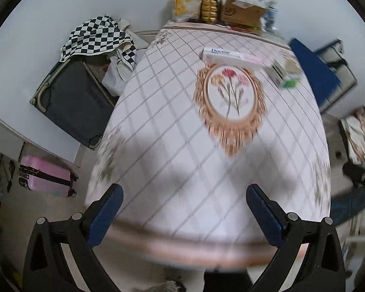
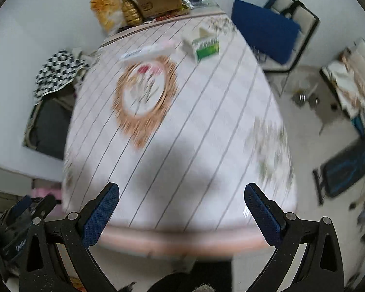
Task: Collect trash
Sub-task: 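Raise both tools from the bin back over the table, then grasp the Doctor toothpaste box with the left gripper while the right grasps the green-white medicine box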
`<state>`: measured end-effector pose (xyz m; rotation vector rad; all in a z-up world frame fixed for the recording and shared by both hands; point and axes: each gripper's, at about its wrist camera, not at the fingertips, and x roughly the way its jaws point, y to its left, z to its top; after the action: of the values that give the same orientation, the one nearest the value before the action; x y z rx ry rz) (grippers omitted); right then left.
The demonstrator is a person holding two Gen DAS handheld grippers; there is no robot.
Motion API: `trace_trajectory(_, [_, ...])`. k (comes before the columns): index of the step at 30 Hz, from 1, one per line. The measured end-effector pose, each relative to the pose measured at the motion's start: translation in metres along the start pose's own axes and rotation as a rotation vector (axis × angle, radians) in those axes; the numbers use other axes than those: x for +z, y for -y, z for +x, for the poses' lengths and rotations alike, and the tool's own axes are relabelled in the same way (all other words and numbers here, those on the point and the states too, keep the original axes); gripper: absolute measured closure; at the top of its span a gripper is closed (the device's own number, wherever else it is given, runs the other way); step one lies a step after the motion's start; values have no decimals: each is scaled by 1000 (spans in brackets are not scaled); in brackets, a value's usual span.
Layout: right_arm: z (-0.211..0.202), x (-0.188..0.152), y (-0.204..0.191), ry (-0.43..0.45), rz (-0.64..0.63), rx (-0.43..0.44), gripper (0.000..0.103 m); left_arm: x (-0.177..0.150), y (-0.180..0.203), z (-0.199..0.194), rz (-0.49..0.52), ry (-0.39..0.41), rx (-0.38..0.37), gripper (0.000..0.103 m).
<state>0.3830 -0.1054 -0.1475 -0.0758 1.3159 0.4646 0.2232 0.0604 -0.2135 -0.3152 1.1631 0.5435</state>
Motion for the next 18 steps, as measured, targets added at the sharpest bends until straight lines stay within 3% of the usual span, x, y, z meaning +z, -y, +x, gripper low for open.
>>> trace_trajectory(5, [86, 172, 27, -49, -77, -92, 0, 88, 48, 63, -44, -69, 60, 0])
trace_trajectory(8, [143, 251, 38, -111, -123, -121, 0, 133, 72, 103, -75, -115, 73, 0])
trace_trajectory(12, [211, 319, 33, -176, -199, -162, 0, 183, 93, 151, -110, -167, 84, 0])
trace_trajectory(18, [290, 350, 29, -315, -242, -171, 0, 233, 109, 195, -196, -231, 53, 0])
